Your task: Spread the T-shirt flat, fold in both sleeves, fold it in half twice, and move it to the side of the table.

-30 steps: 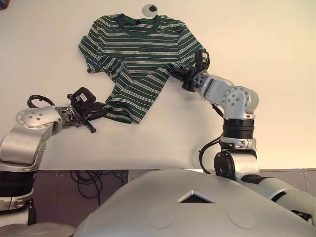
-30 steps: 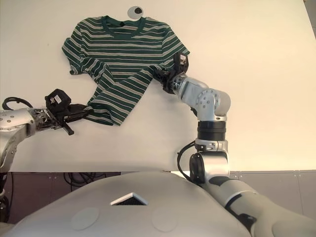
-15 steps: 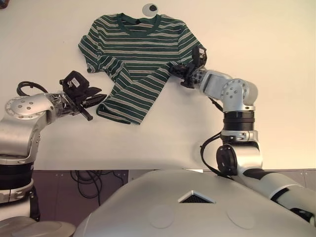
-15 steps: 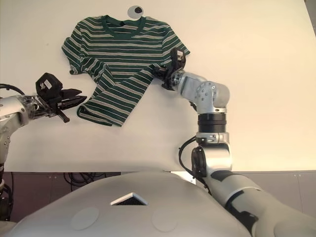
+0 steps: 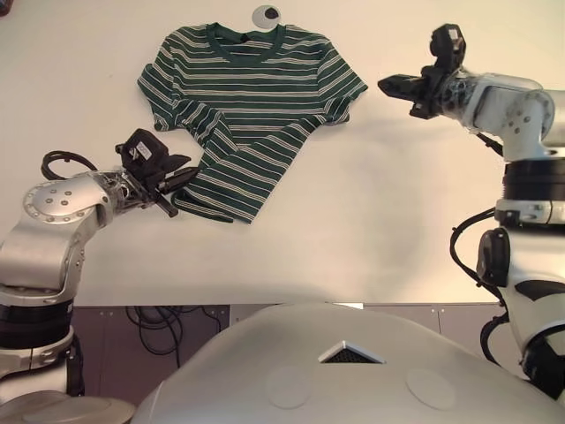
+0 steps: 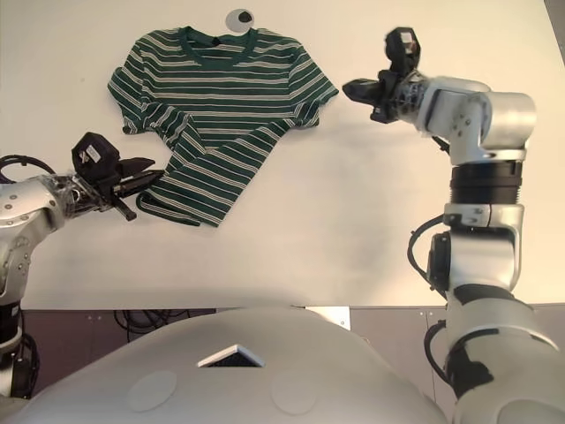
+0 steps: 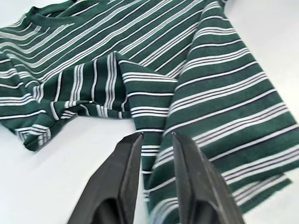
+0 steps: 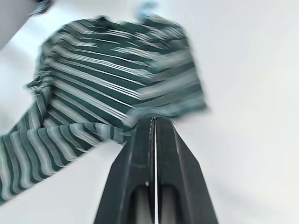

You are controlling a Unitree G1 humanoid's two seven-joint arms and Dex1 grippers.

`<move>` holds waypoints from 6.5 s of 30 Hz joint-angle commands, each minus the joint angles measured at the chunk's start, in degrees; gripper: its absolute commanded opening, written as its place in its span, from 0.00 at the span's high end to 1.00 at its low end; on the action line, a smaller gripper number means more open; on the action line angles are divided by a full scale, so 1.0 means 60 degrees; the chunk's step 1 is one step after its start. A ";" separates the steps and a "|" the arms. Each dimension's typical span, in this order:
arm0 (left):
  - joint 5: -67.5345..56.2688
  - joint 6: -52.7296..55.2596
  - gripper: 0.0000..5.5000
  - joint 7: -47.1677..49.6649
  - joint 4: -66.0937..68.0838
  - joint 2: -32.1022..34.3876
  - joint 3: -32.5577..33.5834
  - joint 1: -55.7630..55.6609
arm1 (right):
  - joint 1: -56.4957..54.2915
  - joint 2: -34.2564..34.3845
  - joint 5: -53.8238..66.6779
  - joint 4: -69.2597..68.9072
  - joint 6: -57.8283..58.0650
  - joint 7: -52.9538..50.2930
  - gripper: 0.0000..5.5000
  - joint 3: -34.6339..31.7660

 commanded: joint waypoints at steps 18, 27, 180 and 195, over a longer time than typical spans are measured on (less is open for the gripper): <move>0.2956 -0.0990 0.80 -0.0149 -0.1056 0.0149 -0.4990 -0.0485 | 0.0992 0.0925 0.0243 -0.2262 0.0076 -0.0623 1.00 0.0173; 0.0828 -0.0851 0.80 -0.0354 -0.0875 -0.2431 -0.4589 -0.1793 | 0.1691 0.0556 0.1387 -0.3423 0.0856 0.0392 1.00 0.0238; 0.1396 -0.4275 0.78 -0.3234 0.9747 -0.0105 -0.0468 -0.5652 | 0.2415 -0.1998 -0.2768 -0.0457 -0.4098 0.4158 1.00 0.2371; -0.0279 -0.1272 0.78 -0.2719 0.1333 0.0142 -0.0236 -0.1056 | 0.1748 -0.1763 -0.0193 -0.1617 -0.1554 0.4335 1.00 0.0597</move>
